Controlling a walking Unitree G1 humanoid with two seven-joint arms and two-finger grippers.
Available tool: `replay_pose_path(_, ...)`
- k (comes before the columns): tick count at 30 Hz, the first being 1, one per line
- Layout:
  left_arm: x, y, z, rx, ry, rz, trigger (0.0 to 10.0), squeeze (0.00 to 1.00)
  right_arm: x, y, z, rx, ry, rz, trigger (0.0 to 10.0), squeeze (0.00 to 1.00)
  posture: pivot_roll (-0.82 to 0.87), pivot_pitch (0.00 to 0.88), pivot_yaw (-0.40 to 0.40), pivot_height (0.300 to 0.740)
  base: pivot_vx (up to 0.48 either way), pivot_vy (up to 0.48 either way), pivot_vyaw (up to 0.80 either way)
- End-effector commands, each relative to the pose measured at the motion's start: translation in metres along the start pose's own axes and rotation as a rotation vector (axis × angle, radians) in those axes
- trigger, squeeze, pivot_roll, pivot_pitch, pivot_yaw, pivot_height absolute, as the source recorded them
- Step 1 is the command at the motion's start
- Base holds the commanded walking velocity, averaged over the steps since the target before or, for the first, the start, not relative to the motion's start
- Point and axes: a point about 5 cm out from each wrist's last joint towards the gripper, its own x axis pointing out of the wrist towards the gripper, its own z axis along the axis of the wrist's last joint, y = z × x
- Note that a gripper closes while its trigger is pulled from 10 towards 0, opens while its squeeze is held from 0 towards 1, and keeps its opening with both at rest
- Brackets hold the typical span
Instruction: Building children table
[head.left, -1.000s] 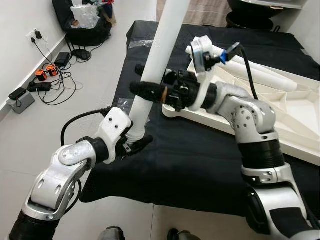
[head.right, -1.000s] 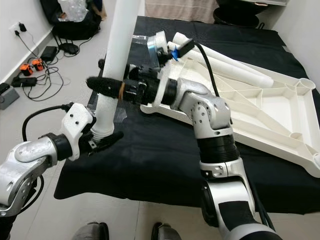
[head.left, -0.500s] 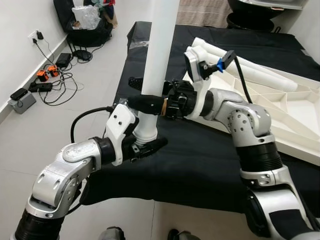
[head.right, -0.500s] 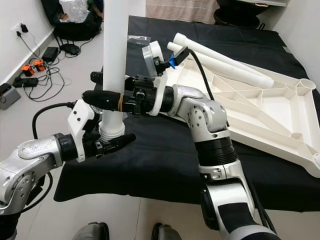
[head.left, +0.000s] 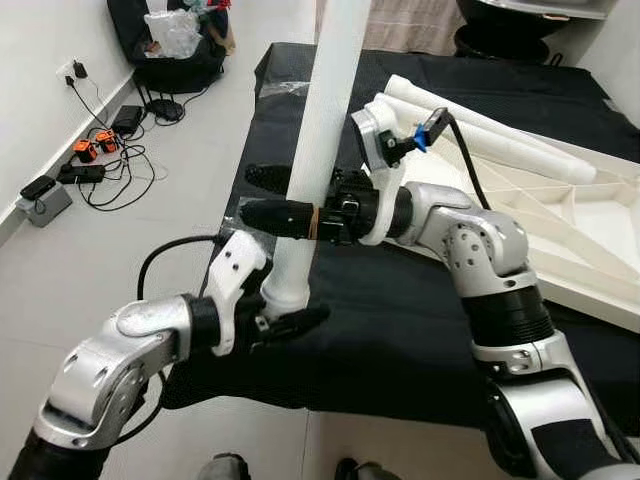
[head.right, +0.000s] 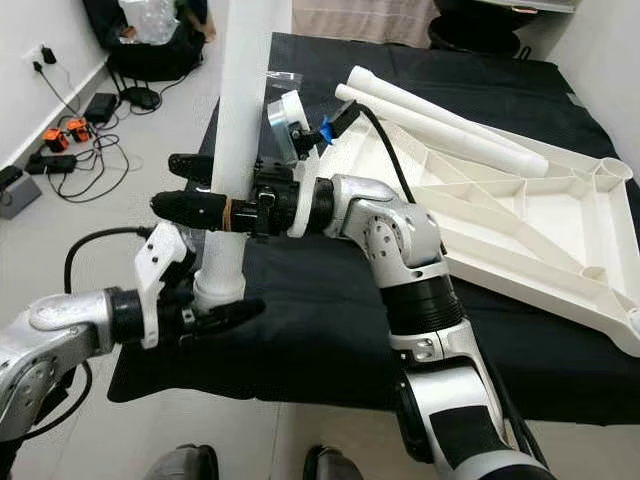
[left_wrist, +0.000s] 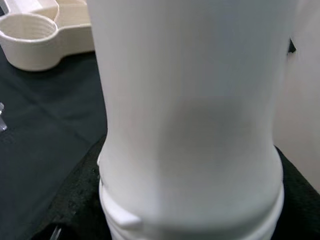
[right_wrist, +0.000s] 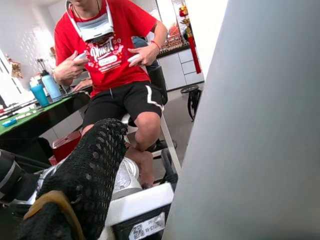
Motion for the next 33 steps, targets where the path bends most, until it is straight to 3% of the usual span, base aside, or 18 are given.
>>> replay_pose_path(1, 0.0, -0.008, -0.001, 0.018, 0.018, -0.052, 10.0, 0.0, 0.002, 0.001, -0.003, -0.003, 0.008, 0.005, 10.0, 0.0, 0.1, 0.156, -0.043, 0.74, 0.0, 0.0, 0.0)
replay_pose_path(31, -0.003, -0.005, -0.004, 0.065, 0.055, -0.065, 10.0, 0.0, 0.015, 0.014, -0.022, 0.099, 0.006, 0.074, 10.0, 0.0, 0.1, 0.144, -0.043, 0.74, 0.0, 0.0, 0.0)
replay_pose_path(32, -0.003, -0.005, -0.004, 0.064, 0.056, -0.065, 10.0, 0.0, 0.015, 0.015, -0.021, 0.101, 0.003, 0.079, 0.4, 0.0, 0.1, 0.145, -0.042, 0.74, 0.0, 0.0, 0.0)
replay_pose_path(33, -0.003, -0.005, -0.004, 0.064, 0.056, -0.065, 10.0, 0.0, 0.015, 0.015, -0.021, 0.101, 0.003, 0.079, 0.4, 0.0, 0.1, 0.145, -0.042, 0.74, 0.0, 0.0, 0.0)
